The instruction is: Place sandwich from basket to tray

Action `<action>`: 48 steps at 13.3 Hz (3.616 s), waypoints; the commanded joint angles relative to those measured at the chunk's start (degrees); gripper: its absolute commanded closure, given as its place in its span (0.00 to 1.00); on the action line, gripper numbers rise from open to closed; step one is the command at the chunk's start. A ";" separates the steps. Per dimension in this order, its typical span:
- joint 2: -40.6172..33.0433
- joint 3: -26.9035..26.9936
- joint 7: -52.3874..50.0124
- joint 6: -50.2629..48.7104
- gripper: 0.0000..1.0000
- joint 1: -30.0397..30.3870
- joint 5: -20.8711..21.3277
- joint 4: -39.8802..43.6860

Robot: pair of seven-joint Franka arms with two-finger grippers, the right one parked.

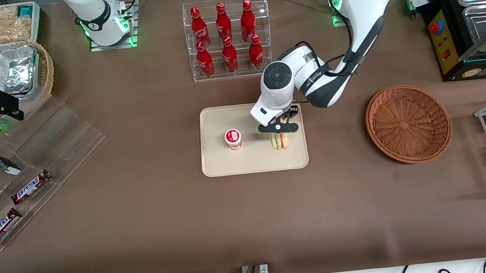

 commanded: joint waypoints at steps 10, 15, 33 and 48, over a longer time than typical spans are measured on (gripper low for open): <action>-2.08 0.26 -8.70 -17.52 0.00 0.43 -0.48 16.57; -8.93 -0.17 -10.05 -23.23 0.00 8.06 -1.35 16.66; -25.54 3.58 28.25 -40.55 0.00 26.55 -19.01 20.01; -36.89 29.36 51.47 -45.74 0.00 8.87 -29.66 15.25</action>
